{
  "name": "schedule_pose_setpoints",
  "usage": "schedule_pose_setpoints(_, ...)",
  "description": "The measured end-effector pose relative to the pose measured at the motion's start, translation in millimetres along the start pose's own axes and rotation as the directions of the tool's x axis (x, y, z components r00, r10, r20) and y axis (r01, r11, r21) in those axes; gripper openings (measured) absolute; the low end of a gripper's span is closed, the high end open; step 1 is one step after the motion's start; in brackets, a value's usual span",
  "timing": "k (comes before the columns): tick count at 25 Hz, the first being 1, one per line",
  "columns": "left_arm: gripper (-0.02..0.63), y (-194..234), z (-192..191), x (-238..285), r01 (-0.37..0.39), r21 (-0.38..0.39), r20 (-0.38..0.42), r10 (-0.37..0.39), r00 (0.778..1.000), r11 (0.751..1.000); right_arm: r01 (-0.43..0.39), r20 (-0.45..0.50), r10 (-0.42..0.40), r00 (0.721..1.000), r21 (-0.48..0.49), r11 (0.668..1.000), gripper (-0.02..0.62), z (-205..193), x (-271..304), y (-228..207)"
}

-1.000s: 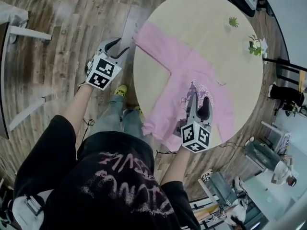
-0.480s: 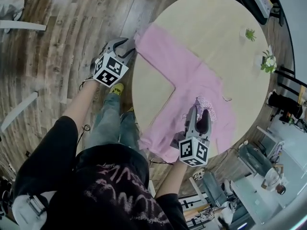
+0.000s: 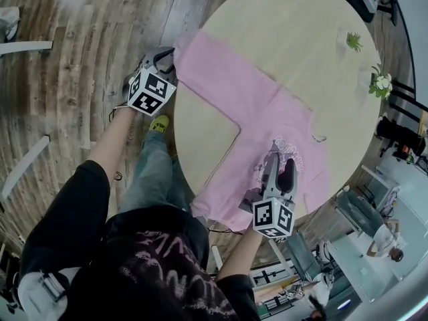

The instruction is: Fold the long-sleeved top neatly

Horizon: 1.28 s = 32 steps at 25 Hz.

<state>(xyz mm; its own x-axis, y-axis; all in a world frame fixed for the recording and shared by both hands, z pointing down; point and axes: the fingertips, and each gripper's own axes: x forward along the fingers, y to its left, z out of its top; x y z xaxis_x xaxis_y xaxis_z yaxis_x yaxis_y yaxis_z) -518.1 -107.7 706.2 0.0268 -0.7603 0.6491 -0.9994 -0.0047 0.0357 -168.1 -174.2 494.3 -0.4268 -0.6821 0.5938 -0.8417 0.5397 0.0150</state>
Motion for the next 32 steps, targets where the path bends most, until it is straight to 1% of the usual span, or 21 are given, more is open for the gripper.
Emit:
schedule_pose_setpoints(1, 0.11, 2.9, 0.8, -0.5, -0.008, 0.003, 0.001, 0.008, 1.0, 1.0, 0.0, 0.001, 0.0, 1.0, 0.004, 1.0, 0.236, -0.5, 0.7, 0.0)
schedule_pose_setpoints(2, 0.086, 5.7, 1.5, -2.3, -0.016, 0.005, 0.002, 0.016, 1.0, 1.0, -0.001, 0.002, 0.001, 1.0, 0.008, 1.0, 0.236, -0.8, 1.2, 0.3)
schedule_pose_setpoints(4, 0.062, 10.9, 1.6, -8.5, -0.028, 0.012, 0.001, 0.028, 1.0, 1.0, -0.003, 0.008, 0.003, 1.0, 0.016, 1.0, 0.236, -0.4, 1.3, 1.3)
schedule_pose_setpoints(10, 0.049, 37.3, 5.8, -47.6, -0.102, 0.014, -0.017, 0.102, 0.995, 0.995, -0.027, 0.033, 0.025, 0.999, 0.078, 0.997, 0.236, 3.1, -9.4, 1.6)
schedule_pose_setpoints(15, 0.047, 61.0, 31.9, -90.8, -0.185, -0.012, 0.021, 0.186, 0.982, 0.983, -0.049, 0.052, 0.043, 0.998, 0.107, 0.993, 0.235, 1.3, -23.5, -5.5)
schedule_pose_setpoints(17, 0.046, 61.7, 46.8, -107.4, -0.207, -0.001, 0.041, 0.207, 0.977, 0.978, -0.048, 0.055, 0.042, 0.998, 0.109, 0.993, 0.23, -0.1, -31.7, -10.3)
schedule_pose_setpoints(22, 0.046, 47.9, 96.8, -139.3, -0.24, 0.043, 0.113, 0.234, 0.966, 0.97, -0.049, 0.078, 0.04, 0.996, 0.122, 0.991, 0.227, -2.2, -50.1, -24.9)
schedule_pose_setpoints(26, 0.046, 28.2, 140.0, -156.2, -0.252, 0.079, 0.184, 0.235, 0.955, 0.964, -0.048, 0.111, 0.031, 0.993, 0.156, 0.987, 0.227, -3.8, -64.6, -39.5)
schedule_pose_setpoints(29, 0.046, 4.9, 169.8, -163.8, -0.259, 0.127, 0.223, 0.227, 0.948, 0.958, -0.044, 0.134, 0.021, 0.991, 0.171, 0.984, 0.227, -6.2, -75.9, -54.8)
schedule_pose_setpoints(32, 0.046, -25.7, 191.8, -167.1, -0.256, 0.165, 0.248, 0.211, 0.945, 0.952, -0.037, 0.157, 0.005, 0.988, 0.198, 0.979, 0.227, -9.5, -89.9, -77.5)
